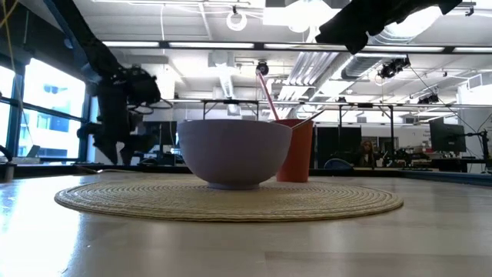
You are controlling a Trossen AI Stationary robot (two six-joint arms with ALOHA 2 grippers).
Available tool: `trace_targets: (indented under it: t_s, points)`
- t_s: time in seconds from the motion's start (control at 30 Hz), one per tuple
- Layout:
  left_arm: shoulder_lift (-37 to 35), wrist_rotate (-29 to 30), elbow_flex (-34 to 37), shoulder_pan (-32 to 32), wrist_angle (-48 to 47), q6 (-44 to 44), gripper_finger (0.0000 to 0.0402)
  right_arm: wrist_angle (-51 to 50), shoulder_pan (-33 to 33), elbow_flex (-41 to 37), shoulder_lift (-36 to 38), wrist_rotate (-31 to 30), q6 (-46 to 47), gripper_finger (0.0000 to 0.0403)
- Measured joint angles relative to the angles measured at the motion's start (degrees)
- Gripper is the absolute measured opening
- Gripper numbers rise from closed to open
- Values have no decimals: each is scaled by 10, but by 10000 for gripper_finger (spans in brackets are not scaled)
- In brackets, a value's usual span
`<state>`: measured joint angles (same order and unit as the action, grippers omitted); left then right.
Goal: Pick & Place Utensil
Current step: Put the silver spoon into the violet bowl
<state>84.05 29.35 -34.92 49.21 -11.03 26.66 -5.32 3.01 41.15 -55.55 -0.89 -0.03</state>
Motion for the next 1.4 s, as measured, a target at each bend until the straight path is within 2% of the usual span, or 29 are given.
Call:
trace_targets:
  t_s: [0.13,0.23,0.47,0.67,0.87,1.0,1.3,1.4]
  points:
    - [16,16,-28,-10,-6,7,190,2,0,0,0,0,0,139]
    - [17,15,-39,-8,-18,17,202,3,0,0,0,0,0,139]
    - [27,25,-65,4,-61,36,189,3,0,0,0,0,0,139]
    - [72,16,-136,29,-148,9,177,5,0,0,0,-3,-2,139]
    - [130,-66,-212,67,-247,-41,176,5,0,0,0,-2,0,139]
    - [150,-105,-243,83,-277,-70,176,5,0,0,0,-2,0,139]
    - [152,-126,-268,117,-291,-90,176,5,0,0,0,-2,0,139]
    - [152,-154,-271,128,-304,-110,176,5,0,0,0,-2,0,139]
